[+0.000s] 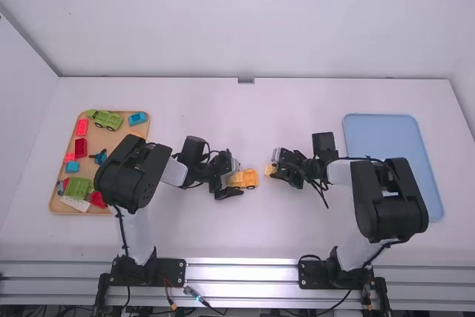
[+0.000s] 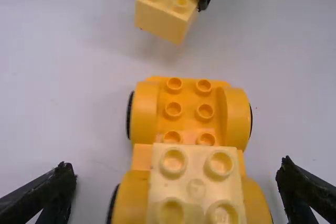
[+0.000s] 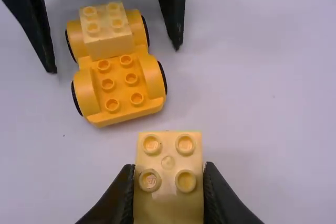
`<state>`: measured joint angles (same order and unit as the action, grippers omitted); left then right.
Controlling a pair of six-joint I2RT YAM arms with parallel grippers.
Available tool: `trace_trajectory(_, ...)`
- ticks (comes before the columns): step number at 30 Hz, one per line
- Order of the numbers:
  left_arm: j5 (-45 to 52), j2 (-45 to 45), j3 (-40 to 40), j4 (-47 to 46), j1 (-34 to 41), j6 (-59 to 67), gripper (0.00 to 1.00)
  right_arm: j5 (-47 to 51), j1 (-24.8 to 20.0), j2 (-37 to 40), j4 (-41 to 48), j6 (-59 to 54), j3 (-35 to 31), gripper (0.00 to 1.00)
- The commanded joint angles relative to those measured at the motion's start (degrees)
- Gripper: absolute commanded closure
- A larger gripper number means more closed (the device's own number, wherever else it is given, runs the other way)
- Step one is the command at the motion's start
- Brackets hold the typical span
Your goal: Assemble lego blocks to make yellow taxi
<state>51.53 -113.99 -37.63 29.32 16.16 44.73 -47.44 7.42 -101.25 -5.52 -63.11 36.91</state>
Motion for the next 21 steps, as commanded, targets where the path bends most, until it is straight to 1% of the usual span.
trace_trajectory(1, -1.6, -0.8, -1.4, -0.1, 0.8, -0.4, 0.01, -2.5, 0.6, 0.9, 0.9, 0.3, 1.4, 0.89)
trace_trajectory(5, -1.7, -0.8, -1.8, -0.5, 0.5, -0.3, 0.0, -5.3, 0.5, 0.9, 6.0, -2.4, 4.0, 0.89)
trace_trajectory(6, -1.7, -0.8, -1.7, -0.5, 0.5, -0.3, 0.02, -5.7, 0.6, 0.9, 7.1, -3.3, 4.5, 0.89)
trace_trajectory(11, -4.7, -0.8, -1.5, -0.3, 0.7, -0.3, 0.11, -6.3, 2.5, 0.9, 10.3, -4.7, 6.7, 0.9)
trace_trajectory(13, -4.0, -0.8, -1.3, -0.3, 0.7, 1.0, 0.14, -6.4, 3.2, 0.9, 10.8, -4.7, 7.2, 0.9)
trace_trajectory(15, -4.2, -0.8, -1.3, -0.5, 1.0, 1.6, 0.21, -6.3, 4.1, 0.9, 10.7, -4.7, 7.5, 0.9)
trace_trajectory(18, -4.0, -0.8, -1.4, -0.2, 0.9, 1.6, 0.21, -6.3, 5.8, 0.9, 10.0, -4.7, 7.5, 0.9)
trace_trajectory(20, -4.0, -0.8, -1.5, -0.3, 0.7, 1.6, 0.27, -6.1, 6.5, 0.9, 9.8, -4.7, 7.5, 0.89)
trace_trajectory(21, -4.0, -0.8, -1.5, -0.3, 0.9, 1.6, 0.34, -5.1, 7.1, 0.9, 9.9, -4.7, 7.5, 0.9)
